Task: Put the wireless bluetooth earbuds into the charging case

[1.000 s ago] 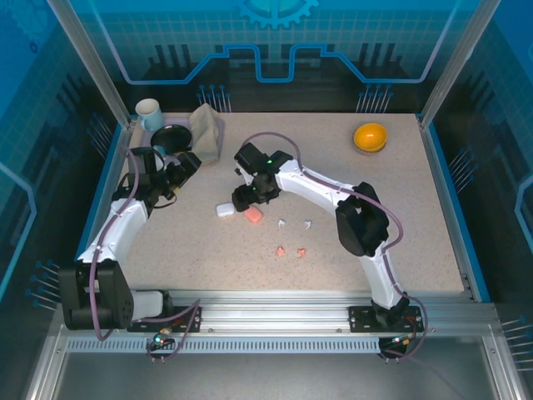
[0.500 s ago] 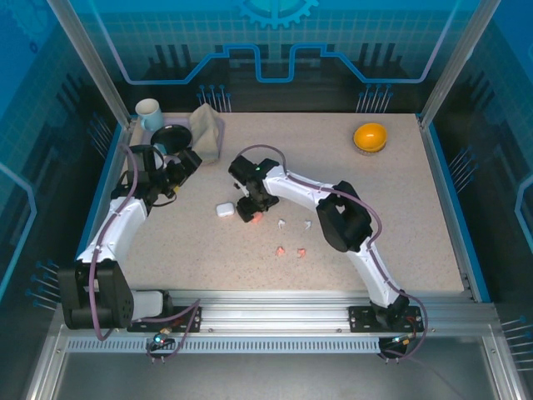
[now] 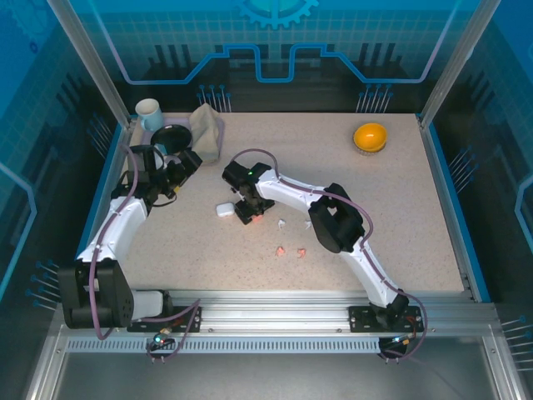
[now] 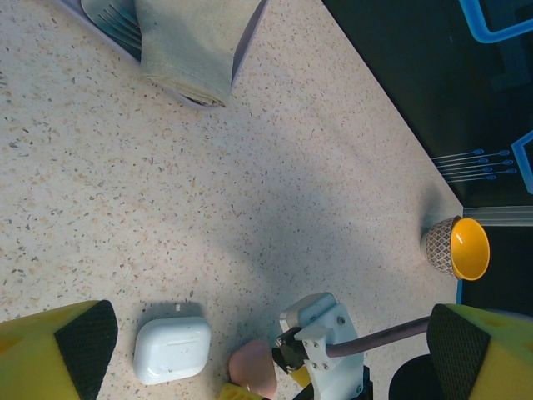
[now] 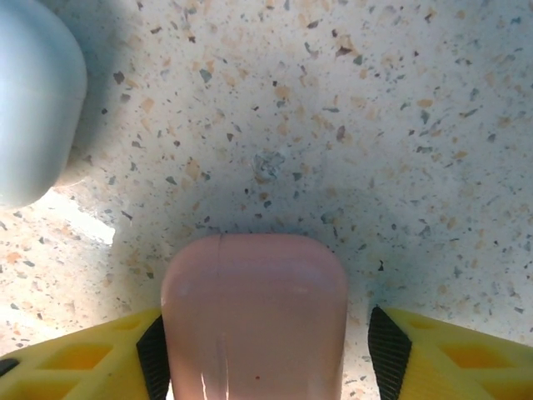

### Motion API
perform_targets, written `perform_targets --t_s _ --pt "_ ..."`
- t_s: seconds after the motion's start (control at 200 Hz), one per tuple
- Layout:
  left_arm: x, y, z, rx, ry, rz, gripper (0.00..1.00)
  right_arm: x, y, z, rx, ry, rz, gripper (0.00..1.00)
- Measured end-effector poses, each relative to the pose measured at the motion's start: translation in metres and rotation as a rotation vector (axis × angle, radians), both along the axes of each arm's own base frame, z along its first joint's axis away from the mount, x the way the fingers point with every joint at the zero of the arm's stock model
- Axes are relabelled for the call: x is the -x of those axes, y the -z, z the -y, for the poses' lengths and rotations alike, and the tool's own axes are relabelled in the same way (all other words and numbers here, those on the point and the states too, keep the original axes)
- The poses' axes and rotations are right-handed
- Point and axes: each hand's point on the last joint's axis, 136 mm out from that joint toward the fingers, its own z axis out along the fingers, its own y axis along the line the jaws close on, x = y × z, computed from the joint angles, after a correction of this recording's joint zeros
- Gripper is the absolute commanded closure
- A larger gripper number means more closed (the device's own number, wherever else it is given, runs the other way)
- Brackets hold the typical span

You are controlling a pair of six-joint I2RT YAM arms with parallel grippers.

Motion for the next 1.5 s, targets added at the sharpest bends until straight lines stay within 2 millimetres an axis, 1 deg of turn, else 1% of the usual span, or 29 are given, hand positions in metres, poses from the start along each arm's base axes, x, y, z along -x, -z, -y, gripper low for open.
perform_targets --t_s 0.07,0.195,0.265,0.4,0.53,0.61,0.695,0.82,0.97,1.08,1.191,1.321,1.501 --pt "0.0 0.0 0.0 0.002 0.002 -0.001 0.01 0.001 0.0 -0.001 -0.006 0.006 -0.005 0.43" --pt "0.0 0.0 0.001 0.005 0.006 -0.002 0.01 0.003 0.001 -0.002 -0.026 0.027 -0.028 0.57" --pt "0.0 0.001 0.002 0.009 0.011 -0.003 0.01 0.003 0.0 -0.002 -0.05 0.047 -0.044 0.61" --pt "0.001 0.003 0.006 0.025 0.027 -0.01 0.01 0.003 -0.002 0.001 -0.136 0.098 -0.093 0.63" --pt "0.001 0.004 0.011 0.079 0.024 -0.031 0.01 0.007 -0.005 0.015 -0.225 0.175 -0.148 0.63" --pt "-0.001 0.004 0.016 0.133 0.016 -0.046 0.01 0.008 -0.012 0.024 -0.297 0.221 -0.167 0.63" --pt "-0.003 0.005 0.027 0.191 0.01 -0.067 0.01 0.005 -0.026 0.032 -0.393 0.266 -0.168 0.62" --pt "-0.004 0.008 0.049 0.307 -0.005 -0.129 0.01 -0.006 -0.062 0.036 -0.562 0.289 -0.125 0.62" --pt "-0.005 0.018 0.073 0.466 -0.048 -0.251 0.01 -0.016 -0.11 0.035 -0.766 0.236 -0.037 0.62" --pt "-0.008 0.029 0.093 0.601 -0.094 -0.361 0.01 -0.015 -0.137 0.033 -0.875 0.181 0.016 0.62" --pt "-0.011 0.03 0.117 0.708 -0.116 -0.427 0.01 -0.012 -0.155 0.029 -0.94 0.137 0.054 0.62" --pt "-0.014 0.023 0.144 0.794 -0.105 -0.465 0.01 -0.012 -0.172 0.026 -0.996 0.107 0.094 0.62" --pt "-0.015 0.013 0.175 0.883 -0.072 -0.488 0.01 -0.016 -0.179 0.024 -1.028 0.1 0.123 0.62"
